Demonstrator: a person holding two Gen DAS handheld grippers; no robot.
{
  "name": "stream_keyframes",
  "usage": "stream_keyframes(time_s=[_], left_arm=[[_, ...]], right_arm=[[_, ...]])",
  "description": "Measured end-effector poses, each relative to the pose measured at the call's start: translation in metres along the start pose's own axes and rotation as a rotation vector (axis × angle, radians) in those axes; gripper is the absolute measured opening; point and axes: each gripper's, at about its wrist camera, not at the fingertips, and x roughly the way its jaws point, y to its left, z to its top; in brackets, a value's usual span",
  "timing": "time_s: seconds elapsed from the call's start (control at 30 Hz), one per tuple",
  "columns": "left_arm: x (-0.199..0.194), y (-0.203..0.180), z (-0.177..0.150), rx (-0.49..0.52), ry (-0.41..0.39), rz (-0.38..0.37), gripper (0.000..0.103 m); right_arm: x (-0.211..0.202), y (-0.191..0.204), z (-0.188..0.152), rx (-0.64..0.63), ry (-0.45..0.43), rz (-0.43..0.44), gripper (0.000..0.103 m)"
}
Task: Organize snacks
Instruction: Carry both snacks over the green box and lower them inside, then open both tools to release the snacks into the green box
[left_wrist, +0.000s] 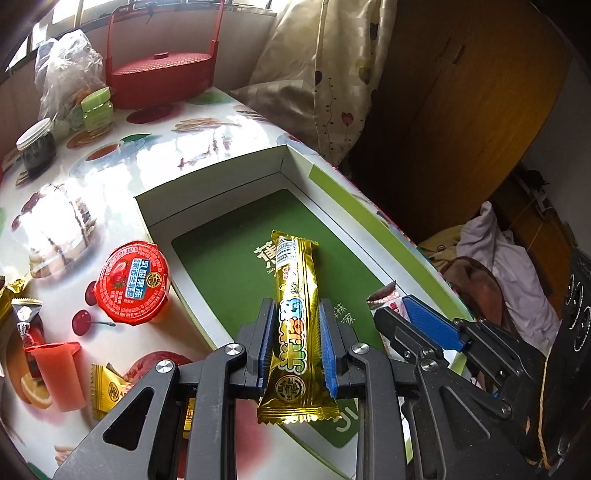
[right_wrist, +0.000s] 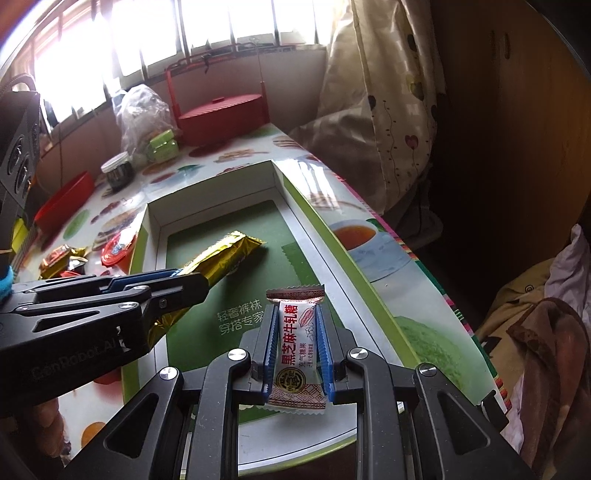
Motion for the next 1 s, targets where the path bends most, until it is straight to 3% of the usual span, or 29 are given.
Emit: stream_keyframes(time_s=[0.2,0.33,0.8,0.93,1.0], left_arm=[[0.001,-0.001,0.0,0.0,0.005,-0.009,0.024],[-0.001,0.0,0.0,-0.001,0.004,-0.005,0.025],[-0.009,0.003,-0.003,-0.01,-0.01,-0.003,0.027],[-0.013,0.003,-0.004,-0.008,-0.019,-0.006,0.041],[-0.016,0.002,-0.004,-0.004,-0.025,-0.008,0.043]], right_arm=[[0.0,0.0,0.0,0.0,-0.001,0.0,0.02],[-0.002,0.001,0.001,-0.006,0.001,0.003,0.029],[-0.006,0.002,-0.001,-0.01,-0.005,-0.018,0.044],[-0.008,0.002,-0.001,-0.002,-0.009,-0.024,0.048],[-0.009,0.001,-0.002,0.004,-0.011,-0.027,0.05]])
